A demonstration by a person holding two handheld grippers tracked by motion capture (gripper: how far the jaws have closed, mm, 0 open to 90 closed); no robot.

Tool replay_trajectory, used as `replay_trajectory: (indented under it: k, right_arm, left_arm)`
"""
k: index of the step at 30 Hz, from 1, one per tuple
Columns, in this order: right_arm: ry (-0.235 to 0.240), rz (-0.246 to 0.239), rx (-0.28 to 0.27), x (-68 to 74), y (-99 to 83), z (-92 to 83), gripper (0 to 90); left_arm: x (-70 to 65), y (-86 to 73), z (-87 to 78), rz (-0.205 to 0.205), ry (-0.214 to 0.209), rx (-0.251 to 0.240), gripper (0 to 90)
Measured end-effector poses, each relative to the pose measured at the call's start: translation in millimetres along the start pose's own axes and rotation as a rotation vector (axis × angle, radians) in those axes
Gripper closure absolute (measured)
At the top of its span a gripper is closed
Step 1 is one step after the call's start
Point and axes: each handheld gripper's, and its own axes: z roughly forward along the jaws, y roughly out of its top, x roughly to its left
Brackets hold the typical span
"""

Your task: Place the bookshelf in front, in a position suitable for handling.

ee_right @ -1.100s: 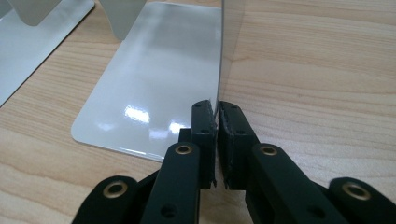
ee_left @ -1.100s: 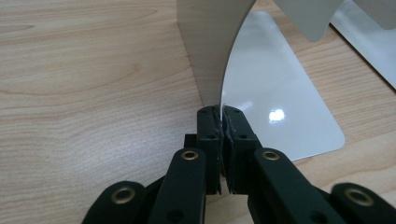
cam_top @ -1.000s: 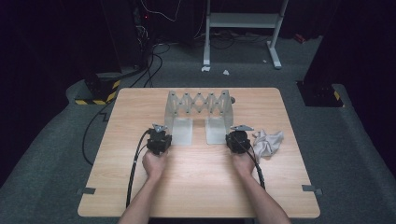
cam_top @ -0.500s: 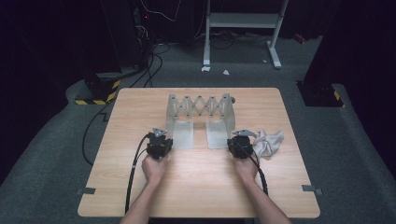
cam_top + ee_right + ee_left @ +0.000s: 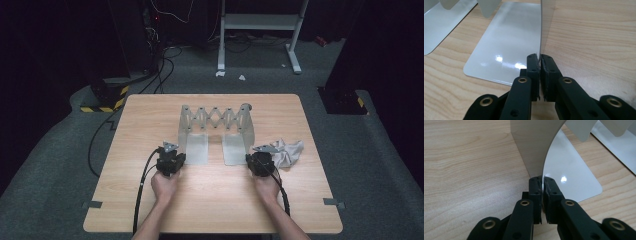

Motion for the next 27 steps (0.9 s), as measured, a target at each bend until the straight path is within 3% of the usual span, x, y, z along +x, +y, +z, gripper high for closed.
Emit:
replay_trajectory:
  k: [19, 24, 26, 27]
  right_arm:
    - [0.028, 0.026, -0.005, 0.3, -31.8, -34.7, 85.2]
    - [0.033, 0.019, -0.006, 0.3, -34.9, -38.1, 84.7]
    - [0.042, 0.017, -0.003, -0.5, -35.0, -38.3, 83.3]
    - [0.059, 0.017, -0.004, -2.1, -35.9, -39.3, 75.4]
  left_arm:
    - [-19.2, -25.9, -23.5, 0.015, -0.062, -0.004, 85.3]
    - [-20.5, -28.1, -24.8, 0.023, -0.059, -0.009, 85.1]
    - [-21.7, -28.4, -24.6, 0.036, -0.052, -0.014, 84.4]
    - [-22.6, -28.5, -24.4, 0.052, -0.045, -0.016, 82.6]
